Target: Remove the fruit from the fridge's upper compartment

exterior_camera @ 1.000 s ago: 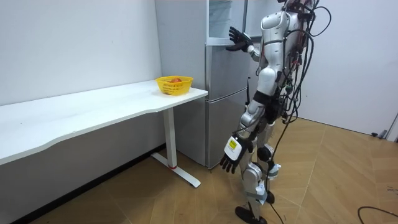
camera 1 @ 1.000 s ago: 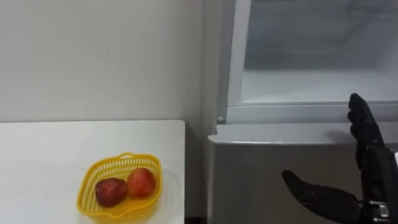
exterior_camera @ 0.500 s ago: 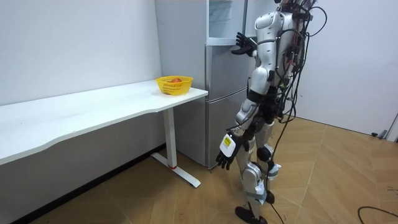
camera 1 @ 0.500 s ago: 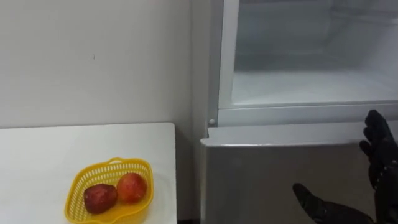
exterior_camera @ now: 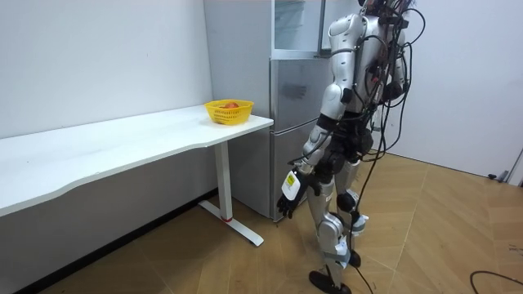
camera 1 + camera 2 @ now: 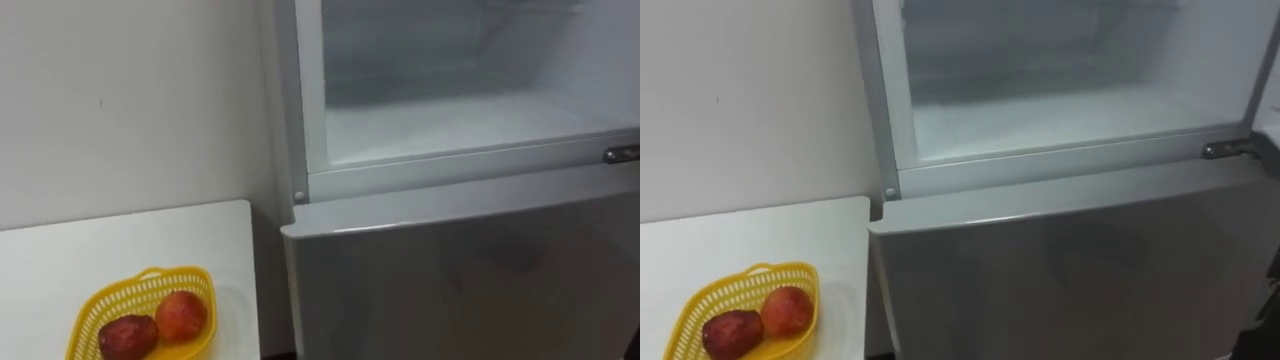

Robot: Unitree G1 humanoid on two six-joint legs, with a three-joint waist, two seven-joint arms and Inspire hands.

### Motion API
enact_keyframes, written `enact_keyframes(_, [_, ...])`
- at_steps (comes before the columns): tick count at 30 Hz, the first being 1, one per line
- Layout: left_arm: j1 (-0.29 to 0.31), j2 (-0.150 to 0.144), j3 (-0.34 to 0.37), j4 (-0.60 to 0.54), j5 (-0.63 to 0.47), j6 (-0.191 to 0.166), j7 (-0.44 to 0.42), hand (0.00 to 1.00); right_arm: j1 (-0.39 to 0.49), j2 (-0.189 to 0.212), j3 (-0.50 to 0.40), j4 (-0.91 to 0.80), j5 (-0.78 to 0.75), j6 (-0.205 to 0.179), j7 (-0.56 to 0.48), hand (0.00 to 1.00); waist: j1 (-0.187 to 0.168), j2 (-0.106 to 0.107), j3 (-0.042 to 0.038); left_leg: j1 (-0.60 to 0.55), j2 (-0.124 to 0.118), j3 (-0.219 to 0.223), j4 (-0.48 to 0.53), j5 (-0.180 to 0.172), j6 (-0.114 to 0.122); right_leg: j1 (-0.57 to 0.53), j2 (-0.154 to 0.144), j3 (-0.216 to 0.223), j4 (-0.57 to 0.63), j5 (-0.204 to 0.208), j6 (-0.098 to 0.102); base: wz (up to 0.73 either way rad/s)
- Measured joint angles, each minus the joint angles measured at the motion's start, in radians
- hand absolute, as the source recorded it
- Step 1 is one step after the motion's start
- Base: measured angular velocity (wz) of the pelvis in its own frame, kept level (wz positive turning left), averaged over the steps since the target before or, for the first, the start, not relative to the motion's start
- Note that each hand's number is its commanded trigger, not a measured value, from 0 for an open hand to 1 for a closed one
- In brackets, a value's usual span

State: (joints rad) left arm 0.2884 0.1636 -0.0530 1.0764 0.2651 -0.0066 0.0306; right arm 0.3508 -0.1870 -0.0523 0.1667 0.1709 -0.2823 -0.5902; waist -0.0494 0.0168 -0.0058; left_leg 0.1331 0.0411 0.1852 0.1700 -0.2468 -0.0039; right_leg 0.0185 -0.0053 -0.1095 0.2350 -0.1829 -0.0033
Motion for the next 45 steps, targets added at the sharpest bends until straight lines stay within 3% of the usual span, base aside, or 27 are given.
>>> enact_keyframes(11, [0.048,0.007,0.004,-0.05,-0.02,-0.001,0.028,0.0,-0.002,0.029,-0.088,0.124,0.301,-0.001,-0.2,0.0,-0.029,-0.004,0.0003,0.003,0.0,-0.007,-0.002,0.0,0.0,0.015,0.001,-0.005,-0.016,-0.002,0.002,0.02])
enact_keyframes(18, [0.052,0.012,0.059,-0.064,-0.018,-0.009,0.029,0.0,-0.063,0.026,-0.245,0.136,0.388,-0.004,-0.333,0.0,-0.045,-0.032,0.0026,-0.003,-0.001,-0.022,-0.003,0.0,0.0,0.009,0.0,-0.018,-0.018,-0.003,0.002,0.06])
enact_keyframes(22, [0.061,0.012,0.095,-0.085,-0.018,-0.009,0.025,0.0,-0.114,-0.002,-0.334,0.092,0.488,-0.006,-0.409,0.0,-0.053,-0.045,-0.0006,-0.023,-0.002,-0.02,0.0,0.0,0.0,-0.018,-0.001,-0.014,-0.015,-0.005,0.003,0.0])
enact_keyframes(26, [0.063,0.016,0.112,-0.1,-0.018,-0.016,0.026,0.0,-0.124,-0.058,-0.382,0.054,0.491,-0.031,-0.447,0.0,-0.059,-0.044,-0.0005,-0.025,-0.001,-0.021,0.0,0.0,0.0,-0.016,0.0,-0.015,-0.014,-0.004,0.002,0.0])
enact_keyframes(31, [0.058,0.019,0.154,-0.119,-0.017,-0.031,0.017,0.0,-0.153,-0.064,-0.492,-0.024,0.487,-0.034,-0.475,0.0,-0.058,-0.045,-0.0011,-0.036,-0.001,-0.021,0.0,0.0,0.0,-0.03,-0.001,-0.017,-0.005,-0.004,0.002,-0.02])
enact_keyframes(36, [0.052,0.025,0.16,-0.113,0.011,-0.036,0.003,0.0,-0.177,-0.079,-0.52,-0.118,0.471,-0.04,-0.492,0.0,-0.054,-0.054,-0.0004,-0.037,-0.003,-0.019,-0.003,0.0,0.0,-0.033,-0.002,-0.017,0.004,-0.005,0.001,-0.01])
enact_keyframes(45, [0.052,0.028,0.146,-0.1,0.009,-0.037,0.0,0.0,-0.251,-0.121,-0.516,-0.232,0.247,-0.053,-0.506,0.0,-0.05,-0.055,0.0023,-0.034,-0.003,-0.026,0.0,0.001,-0.001,-0.028,-0.004,-0.027,0.005,-0.005,0.001,0.02])
